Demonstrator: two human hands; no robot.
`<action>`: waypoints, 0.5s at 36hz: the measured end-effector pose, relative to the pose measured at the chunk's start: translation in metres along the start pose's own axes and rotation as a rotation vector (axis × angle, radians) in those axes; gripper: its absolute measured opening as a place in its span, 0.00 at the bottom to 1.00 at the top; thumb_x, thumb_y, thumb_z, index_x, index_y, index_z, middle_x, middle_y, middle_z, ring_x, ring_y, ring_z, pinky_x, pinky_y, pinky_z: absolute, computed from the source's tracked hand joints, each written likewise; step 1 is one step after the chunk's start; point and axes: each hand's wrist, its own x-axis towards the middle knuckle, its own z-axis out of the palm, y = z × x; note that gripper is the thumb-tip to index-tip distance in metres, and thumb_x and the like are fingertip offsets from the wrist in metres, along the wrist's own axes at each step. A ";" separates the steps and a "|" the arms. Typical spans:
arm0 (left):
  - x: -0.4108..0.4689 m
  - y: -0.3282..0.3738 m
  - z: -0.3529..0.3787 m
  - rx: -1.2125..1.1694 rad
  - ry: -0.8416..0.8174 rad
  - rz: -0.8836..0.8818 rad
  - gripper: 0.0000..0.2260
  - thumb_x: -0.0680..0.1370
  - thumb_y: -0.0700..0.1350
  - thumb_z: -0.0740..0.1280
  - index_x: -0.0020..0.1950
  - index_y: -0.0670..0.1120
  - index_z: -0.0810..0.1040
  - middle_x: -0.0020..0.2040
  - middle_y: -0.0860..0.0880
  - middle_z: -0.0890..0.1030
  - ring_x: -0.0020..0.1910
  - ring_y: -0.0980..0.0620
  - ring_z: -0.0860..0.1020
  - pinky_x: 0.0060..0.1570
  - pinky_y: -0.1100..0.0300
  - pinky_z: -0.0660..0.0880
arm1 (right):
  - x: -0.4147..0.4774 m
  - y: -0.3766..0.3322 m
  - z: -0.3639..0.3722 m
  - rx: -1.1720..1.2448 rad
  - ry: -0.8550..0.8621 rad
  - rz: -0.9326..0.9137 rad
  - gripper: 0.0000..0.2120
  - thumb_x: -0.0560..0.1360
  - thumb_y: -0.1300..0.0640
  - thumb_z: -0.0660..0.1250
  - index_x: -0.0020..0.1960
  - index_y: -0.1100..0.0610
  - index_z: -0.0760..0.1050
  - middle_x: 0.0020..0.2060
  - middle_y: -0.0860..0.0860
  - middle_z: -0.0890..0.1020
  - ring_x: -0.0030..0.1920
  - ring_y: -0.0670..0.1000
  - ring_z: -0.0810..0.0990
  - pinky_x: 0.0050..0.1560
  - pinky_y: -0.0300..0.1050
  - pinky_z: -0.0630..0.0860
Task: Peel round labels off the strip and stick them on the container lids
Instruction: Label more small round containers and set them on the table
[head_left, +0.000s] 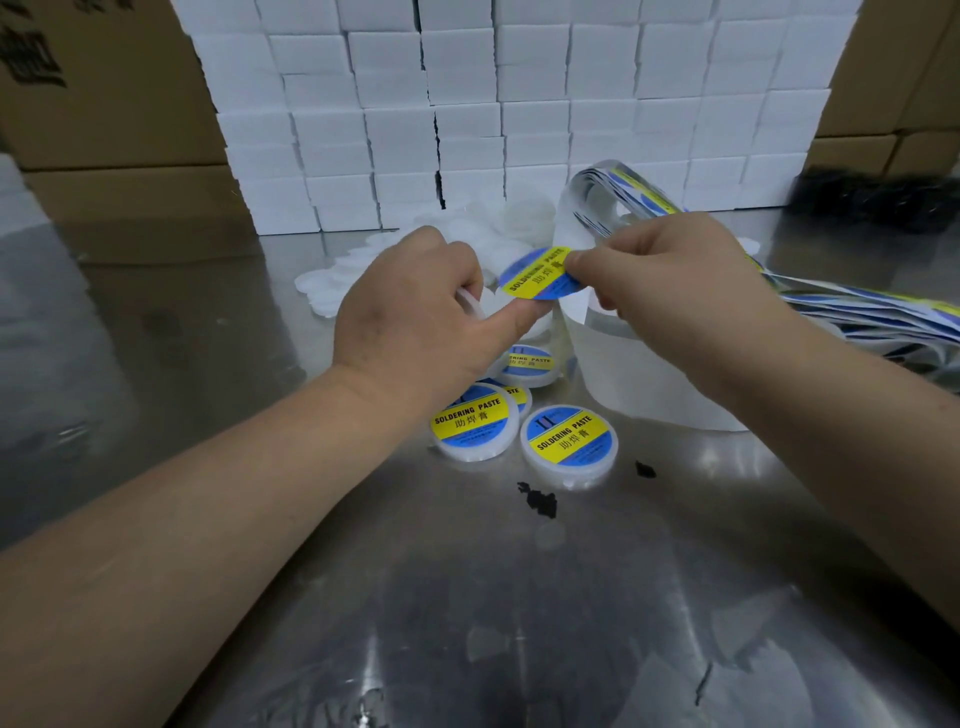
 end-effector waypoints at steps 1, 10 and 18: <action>0.001 0.000 0.000 0.006 -0.008 -0.012 0.20 0.63 0.66 0.61 0.29 0.53 0.58 0.33 0.55 0.61 0.33 0.55 0.60 0.29 0.67 0.58 | 0.000 0.001 0.000 0.012 0.013 -0.008 0.13 0.70 0.54 0.66 0.33 0.62 0.76 0.19 0.47 0.66 0.18 0.44 0.62 0.16 0.31 0.57; 0.005 -0.005 0.012 -0.070 -0.063 -0.275 0.22 0.64 0.64 0.67 0.44 0.51 0.62 0.44 0.55 0.63 0.38 0.55 0.64 0.30 0.67 0.57 | 0.000 0.001 -0.001 0.153 0.167 -0.109 0.12 0.73 0.54 0.65 0.31 0.53 0.76 0.25 0.51 0.71 0.27 0.44 0.67 0.27 0.37 0.63; 0.006 -0.008 0.010 -0.474 -0.013 -0.365 0.07 0.78 0.43 0.54 0.40 0.50 0.64 0.38 0.55 0.66 0.41 0.51 0.66 0.40 0.56 0.67 | -0.006 0.001 0.006 0.174 0.028 -0.178 0.12 0.74 0.54 0.65 0.32 0.48 0.76 0.28 0.51 0.73 0.29 0.44 0.68 0.31 0.37 0.66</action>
